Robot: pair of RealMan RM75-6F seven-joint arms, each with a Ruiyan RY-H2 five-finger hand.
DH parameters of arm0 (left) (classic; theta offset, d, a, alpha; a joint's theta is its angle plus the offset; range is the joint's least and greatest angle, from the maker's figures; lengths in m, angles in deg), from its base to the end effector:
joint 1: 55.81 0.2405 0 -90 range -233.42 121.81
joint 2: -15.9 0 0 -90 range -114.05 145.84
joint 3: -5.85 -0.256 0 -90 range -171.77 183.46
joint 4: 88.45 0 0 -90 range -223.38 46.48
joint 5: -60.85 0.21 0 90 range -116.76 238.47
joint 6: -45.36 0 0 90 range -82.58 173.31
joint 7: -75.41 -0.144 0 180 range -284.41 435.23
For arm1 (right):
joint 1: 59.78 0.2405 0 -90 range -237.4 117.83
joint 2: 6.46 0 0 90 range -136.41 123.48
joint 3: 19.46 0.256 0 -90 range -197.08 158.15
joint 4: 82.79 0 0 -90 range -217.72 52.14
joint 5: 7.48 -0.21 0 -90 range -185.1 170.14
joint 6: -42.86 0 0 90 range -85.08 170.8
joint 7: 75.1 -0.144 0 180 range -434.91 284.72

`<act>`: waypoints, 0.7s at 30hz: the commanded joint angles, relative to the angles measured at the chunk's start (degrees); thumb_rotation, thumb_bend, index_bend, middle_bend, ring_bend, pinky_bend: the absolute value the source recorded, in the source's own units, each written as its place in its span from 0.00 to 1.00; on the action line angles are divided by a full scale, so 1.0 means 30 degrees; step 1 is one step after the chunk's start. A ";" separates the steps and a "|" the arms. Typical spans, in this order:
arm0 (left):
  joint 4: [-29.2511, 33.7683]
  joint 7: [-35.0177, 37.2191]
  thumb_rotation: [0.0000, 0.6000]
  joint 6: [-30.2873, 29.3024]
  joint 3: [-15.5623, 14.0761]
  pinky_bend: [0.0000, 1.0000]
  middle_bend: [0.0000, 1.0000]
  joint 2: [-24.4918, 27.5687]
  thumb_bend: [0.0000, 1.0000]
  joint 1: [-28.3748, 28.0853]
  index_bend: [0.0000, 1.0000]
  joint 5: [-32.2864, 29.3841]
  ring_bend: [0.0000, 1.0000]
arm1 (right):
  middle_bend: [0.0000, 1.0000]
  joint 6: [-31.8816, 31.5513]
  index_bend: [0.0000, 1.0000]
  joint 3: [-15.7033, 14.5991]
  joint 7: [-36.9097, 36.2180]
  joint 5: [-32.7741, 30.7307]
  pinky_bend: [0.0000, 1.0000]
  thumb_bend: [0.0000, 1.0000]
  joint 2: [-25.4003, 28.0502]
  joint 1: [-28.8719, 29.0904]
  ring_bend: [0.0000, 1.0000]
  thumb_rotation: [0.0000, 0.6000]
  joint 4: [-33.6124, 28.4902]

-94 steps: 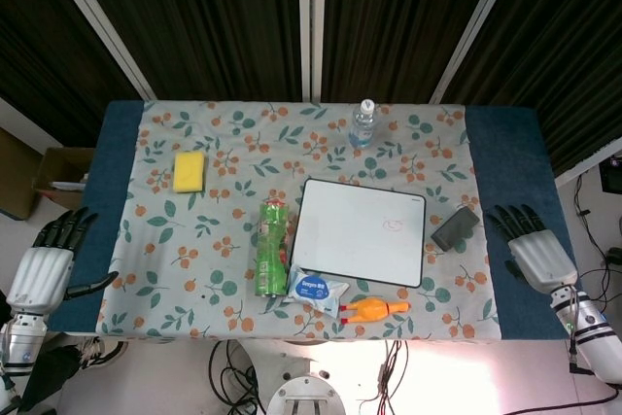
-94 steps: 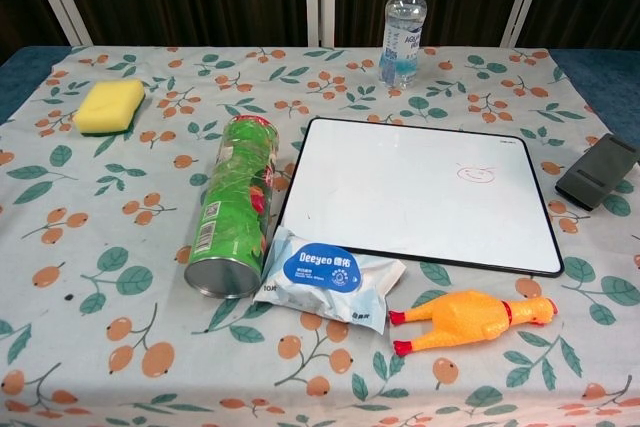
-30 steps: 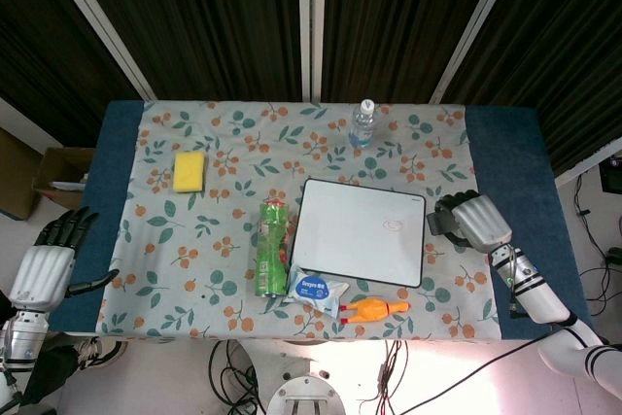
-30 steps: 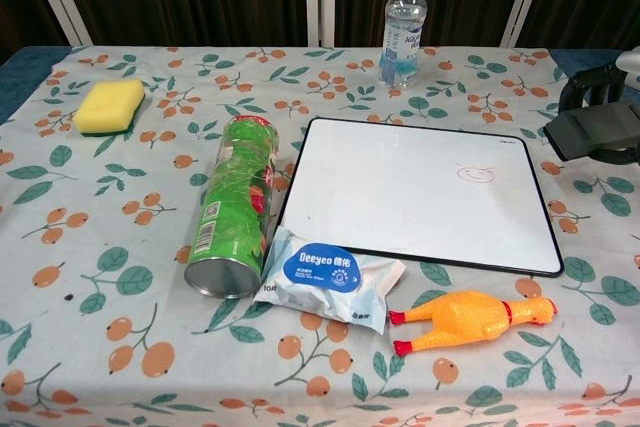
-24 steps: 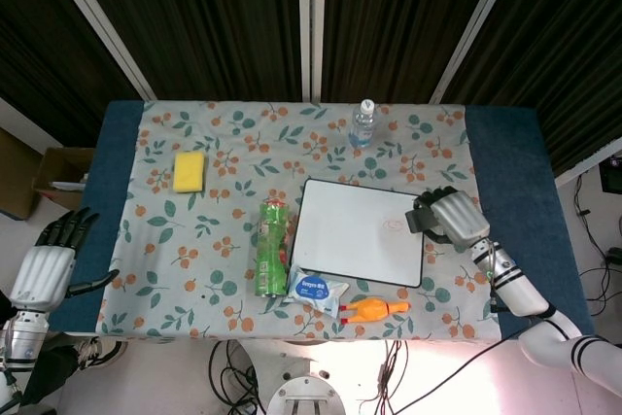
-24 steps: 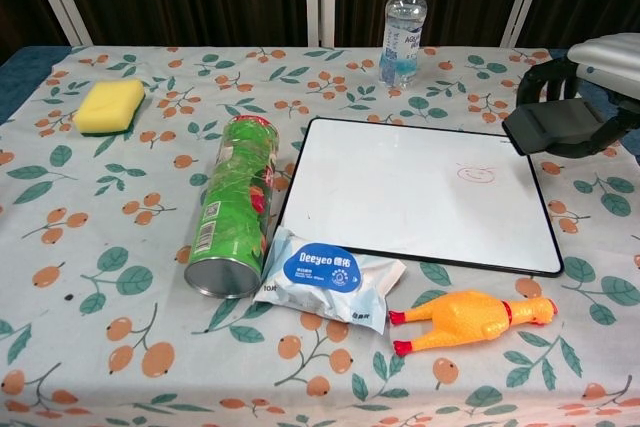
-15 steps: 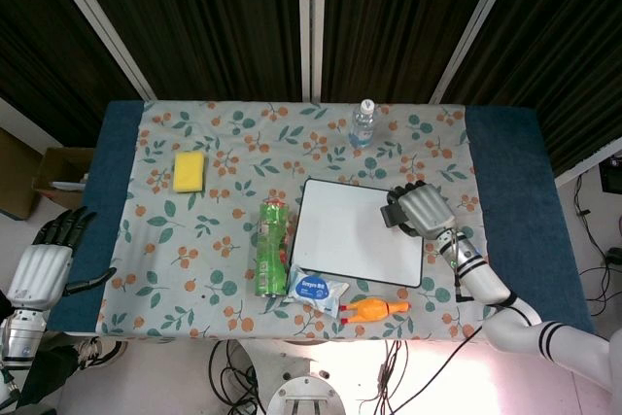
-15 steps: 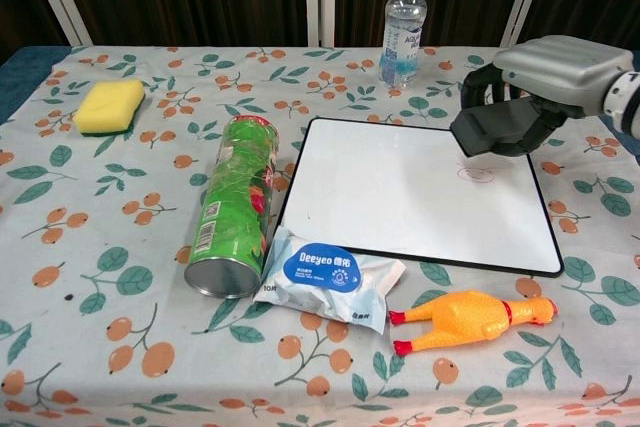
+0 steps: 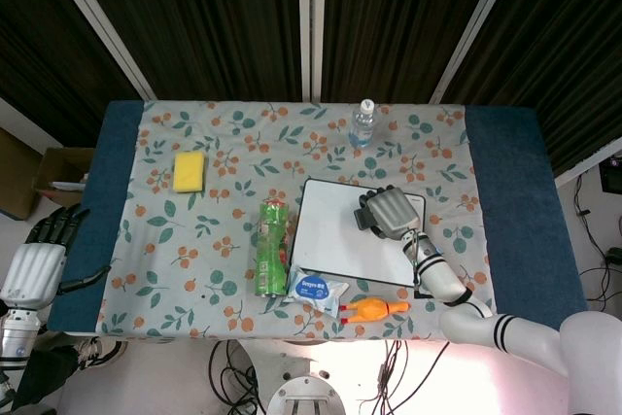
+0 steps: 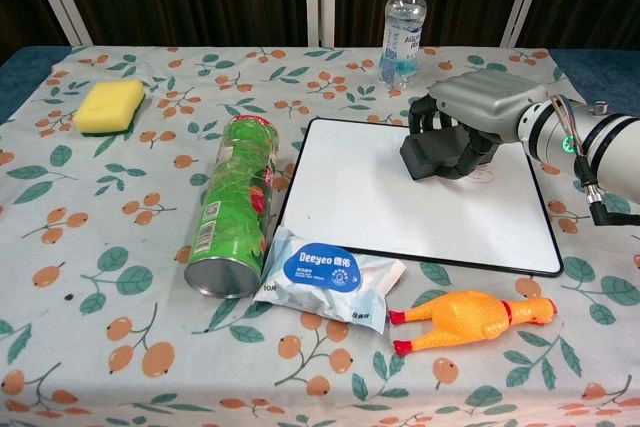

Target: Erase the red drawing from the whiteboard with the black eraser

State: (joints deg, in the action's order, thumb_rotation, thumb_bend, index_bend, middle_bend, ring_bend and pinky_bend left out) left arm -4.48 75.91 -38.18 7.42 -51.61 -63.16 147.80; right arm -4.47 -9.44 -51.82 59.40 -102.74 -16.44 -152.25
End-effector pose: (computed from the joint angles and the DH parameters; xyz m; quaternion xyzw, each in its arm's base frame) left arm -0.3278 0.1925 0.1470 -0.6274 -0.3614 -0.3669 0.5841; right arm -0.1727 -0.3602 -0.0544 0.7905 -0.3247 0.2935 0.4284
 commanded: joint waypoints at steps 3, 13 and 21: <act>-0.0061 0.0139 0.00 0.0013 0.0019 0.15 0.07 0.0066 0.02 0.0032 0.09 -0.0070 0.05 | 0.63 0.0129 0.83 -0.0150 0.0358 -0.0411 0.69 0.43 0.0011 0.0088 0.60 1.00 -0.0004; -0.0084 0.0041 0.00 0.0217 -0.0021 0.15 0.07 -0.0039 0.02 -0.0095 0.09 0.0006 0.05 | 0.64 -0.0319 0.83 -0.0806 0.0056 -0.0351 0.69 0.43 0.0655 -0.0450 0.61 1.00 -0.1168; 0.0074 -0.0237 0.00 0.0384 -0.0082 0.15 0.07 -0.0150 0.02 -0.0197 0.09 0.0071 0.05 | 0.64 -0.0598 0.83 -0.1377 -0.0306 -0.0442 0.70 0.43 0.1449 -0.1082 0.61 1.00 -0.2623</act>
State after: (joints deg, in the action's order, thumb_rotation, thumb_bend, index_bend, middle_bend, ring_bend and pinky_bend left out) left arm -4.28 75.24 -37.06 7.19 -52.04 -63.73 148.00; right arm -6.03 -13.23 -52.50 58.05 -98.83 -19.33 -159.53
